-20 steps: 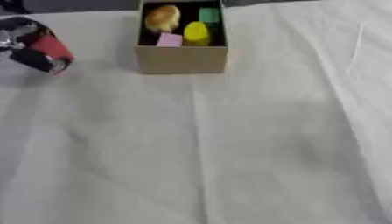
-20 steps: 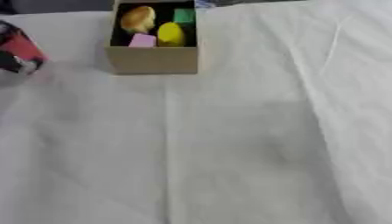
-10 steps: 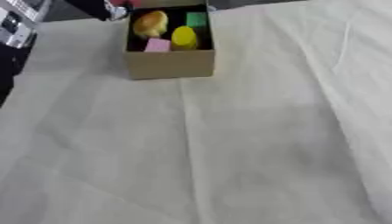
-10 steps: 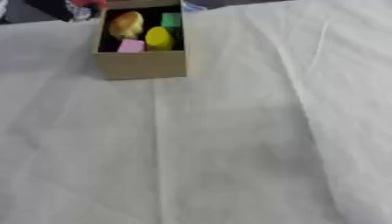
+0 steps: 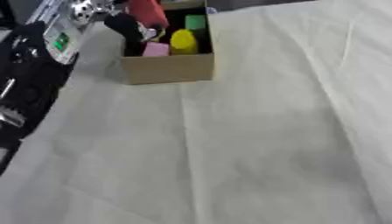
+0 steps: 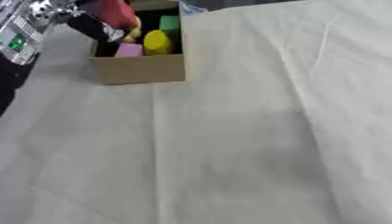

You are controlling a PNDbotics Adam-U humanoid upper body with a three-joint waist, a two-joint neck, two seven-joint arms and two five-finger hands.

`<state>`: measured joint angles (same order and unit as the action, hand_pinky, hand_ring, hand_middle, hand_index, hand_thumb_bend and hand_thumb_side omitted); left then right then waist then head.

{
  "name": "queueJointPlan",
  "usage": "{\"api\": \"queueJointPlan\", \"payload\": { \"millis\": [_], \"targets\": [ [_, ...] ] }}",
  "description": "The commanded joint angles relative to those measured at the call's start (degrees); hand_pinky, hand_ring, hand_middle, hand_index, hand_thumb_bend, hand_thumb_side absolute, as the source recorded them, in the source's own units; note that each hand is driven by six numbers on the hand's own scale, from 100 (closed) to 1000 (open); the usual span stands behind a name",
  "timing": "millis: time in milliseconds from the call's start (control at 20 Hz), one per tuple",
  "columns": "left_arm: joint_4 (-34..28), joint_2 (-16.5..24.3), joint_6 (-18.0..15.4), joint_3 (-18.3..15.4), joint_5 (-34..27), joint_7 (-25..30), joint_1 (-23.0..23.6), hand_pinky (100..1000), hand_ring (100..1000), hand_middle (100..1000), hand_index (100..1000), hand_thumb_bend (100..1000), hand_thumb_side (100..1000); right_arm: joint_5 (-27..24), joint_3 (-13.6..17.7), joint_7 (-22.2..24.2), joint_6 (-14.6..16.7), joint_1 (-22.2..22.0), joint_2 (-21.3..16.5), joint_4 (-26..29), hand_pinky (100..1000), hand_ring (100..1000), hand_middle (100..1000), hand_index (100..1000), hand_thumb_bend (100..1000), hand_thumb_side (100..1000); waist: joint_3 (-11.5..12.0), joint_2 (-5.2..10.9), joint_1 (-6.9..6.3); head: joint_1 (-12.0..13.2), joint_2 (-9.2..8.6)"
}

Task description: Pick up objects on the table and place them in the box.

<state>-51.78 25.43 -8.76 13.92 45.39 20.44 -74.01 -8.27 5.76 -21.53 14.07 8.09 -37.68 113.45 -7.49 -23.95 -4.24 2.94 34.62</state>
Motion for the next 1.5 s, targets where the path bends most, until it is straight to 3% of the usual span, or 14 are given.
{"api": "queueJointPlan", "payload": {
  "millis": [50,100,200,400,700,850,900,1050,1200,1350,1500],
  "targets": [
    [0.6,0.0,-1.0,-0.6,1.8,-0.3,-0.9,883,844,787,866,375,637,-0.7,0.2,0.4,0.0,0.5,-1.8,1.1,731,643,603,741,100,731,-0.2,1.13,0.45,0.2,-0.87],
    [0.9,-0.1,-1.3,-0.6,2.4,0.0,-0.9,920,904,871,911,507,735,-0.7,0.2,0.4,0.0,0.5,-1.7,1.1,731,643,603,741,100,731,-0.2,1.13,0.50,0.2,-0.79],
    [1.0,-0.1,-1.6,-0.8,3.6,-0.2,-0.8,948,930,908,946,612,745,-0.8,0.2,0.4,0.1,0.4,-1.7,1.1,731,643,603,741,100,730,-0.1,1.17,0.60,0.2,-0.62],
    [1.4,-0.3,-1.4,-1.4,5.1,-1.5,-0.4,954,934,913,958,685,740,-0.9,0.3,0.5,0.1,0.3,-1.6,1.1,731,643,602,741,100,729,0.0,1.41,0.76,0.1,-0.47],
    [-3.0,0.2,-0.2,-2.1,1.2,-4.0,0.6,942,908,878,935,507,709,-1.2,0.4,0.5,0.0,-0.2,-1.4,1.1,731,643,603,741,100,725,0.5,2.22,1.06,-0.3,0.30],
    [-7.2,1.6,2.5,-2.4,-3.1,-5.7,1.1,902,840,774,857,277,633,-1.3,0.5,0.4,0.1,-0.4,-1.6,1.1,731,644,603,742,100,719,1.1,2.94,1.32,-0.7,0.88],
    [-9.4,2.3,4.1,-2.4,-4.7,-7.3,1.5,894,822,751,833,255,616,-1.3,0.5,0.4,0.1,-0.6,-1.6,1.1,731,644,604,742,100,717,1.4,3.24,1.41,-0.9,1.17],
    [-19.5,4.6,7.2,-2.8,-12.3,-13.3,4.0,887,783,681,789,170,549,-1.2,0.7,0.3,0.3,-1.2,-1.9,1.1,732,645,605,743,100,708,2.5,4.27,1.76,-1.7,2.34],
    [-34.6,8.9,8.4,-4.9,-23.0,-18.2,9.7,879,753,613,770,164,505,-1.0,1.0,0.1,0.7,-1.6,-2.4,1.1,733,648,607,744,100,695,3.8,5.27,2.17,-2.8,3.44],
    [-50.8,14.3,10.3,-9.3,-31.1,-24.1,20.3,885,767,655,797,198,490,-0.7,1.5,-0.4,1.1,-2.1,-2.5,1.1,734,650,610,745,100,687,5.3,6.14,2.86,-4.6,4.06],
    [-61.0,15.1,10.6,-13.9,-37.7,-31.6,31.7,906,790,697,838,252,518,-0.9,1.8,-0.8,1.2,-2.2,-2.3,1.1,734,651,612,746,100,679,6.6,7.12,3.80,-6.2,4.79]
  ]
}}
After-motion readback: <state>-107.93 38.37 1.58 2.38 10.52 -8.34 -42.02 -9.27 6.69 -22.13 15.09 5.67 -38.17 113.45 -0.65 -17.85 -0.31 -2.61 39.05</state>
